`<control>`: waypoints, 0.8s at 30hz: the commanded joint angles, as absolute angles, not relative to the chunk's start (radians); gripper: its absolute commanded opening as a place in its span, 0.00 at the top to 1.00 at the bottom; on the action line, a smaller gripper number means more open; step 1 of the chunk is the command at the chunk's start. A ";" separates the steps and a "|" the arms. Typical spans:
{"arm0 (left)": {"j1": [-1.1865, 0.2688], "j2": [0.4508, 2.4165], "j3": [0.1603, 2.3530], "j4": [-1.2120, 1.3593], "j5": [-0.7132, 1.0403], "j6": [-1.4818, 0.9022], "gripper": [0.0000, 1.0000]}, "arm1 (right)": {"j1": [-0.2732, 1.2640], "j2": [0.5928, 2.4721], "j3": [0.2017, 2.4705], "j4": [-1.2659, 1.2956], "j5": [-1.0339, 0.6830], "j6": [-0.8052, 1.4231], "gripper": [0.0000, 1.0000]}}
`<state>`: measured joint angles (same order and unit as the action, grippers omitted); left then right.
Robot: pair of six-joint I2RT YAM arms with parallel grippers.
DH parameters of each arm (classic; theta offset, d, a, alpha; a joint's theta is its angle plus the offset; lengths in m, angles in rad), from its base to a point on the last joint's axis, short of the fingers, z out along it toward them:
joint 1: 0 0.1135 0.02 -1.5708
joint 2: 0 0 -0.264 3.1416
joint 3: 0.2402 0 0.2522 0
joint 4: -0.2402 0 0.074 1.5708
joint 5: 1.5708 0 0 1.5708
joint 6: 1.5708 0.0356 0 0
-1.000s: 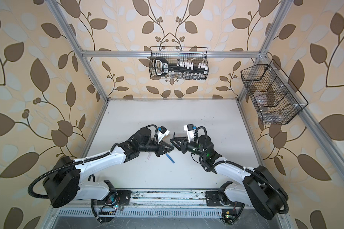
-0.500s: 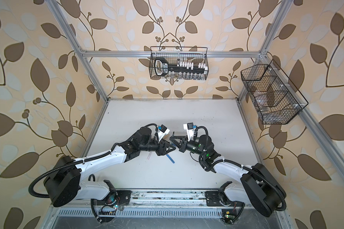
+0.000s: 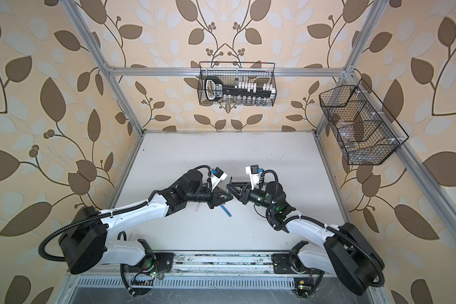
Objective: Insert the pens into the pen caps
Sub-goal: 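Open the right gripper and withdraw it from the green pen, then move the right gripper over the pink cap while the left holds the pen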
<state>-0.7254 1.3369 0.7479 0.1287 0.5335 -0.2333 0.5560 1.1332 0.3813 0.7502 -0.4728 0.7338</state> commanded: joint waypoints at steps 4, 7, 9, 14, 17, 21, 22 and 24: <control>-0.721 1.260 0.798 -0.062 0.302 -0.097 1.00 | 0.467 1.011 0.690 -0.196 -0.217 0.367 0.55; -0.722 1.236 0.774 -0.051 0.290 -0.079 1.00 | 0.398 1.136 0.862 -0.436 -0.215 0.243 0.55; -0.723 1.233 0.766 -0.050 0.278 -0.072 1.00 | 0.391 1.238 0.968 -0.546 -0.194 0.171 0.53; -0.726 1.237 0.741 -0.025 0.291 -0.064 1.00 | 0.421 1.491 1.156 -0.686 -0.126 0.054 0.50; -0.730 1.234 0.742 -0.021 0.305 -0.067 1.00 | 0.446 1.600 1.224 -0.718 -0.116 0.009 0.45; -0.739 1.209 0.727 -0.009 0.305 -0.074 1.00 | 0.486 1.732 1.311 -0.752 -0.090 -0.041 0.44; -0.741 1.201 0.727 -0.014 0.307 -0.074 1.00 | 0.493 1.761 1.326 -0.749 -0.079 -0.046 0.44; -0.742 1.186 0.718 -0.002 0.310 -0.080 1.00 | 0.502 1.816 1.354 -0.746 -0.073 -0.055 0.44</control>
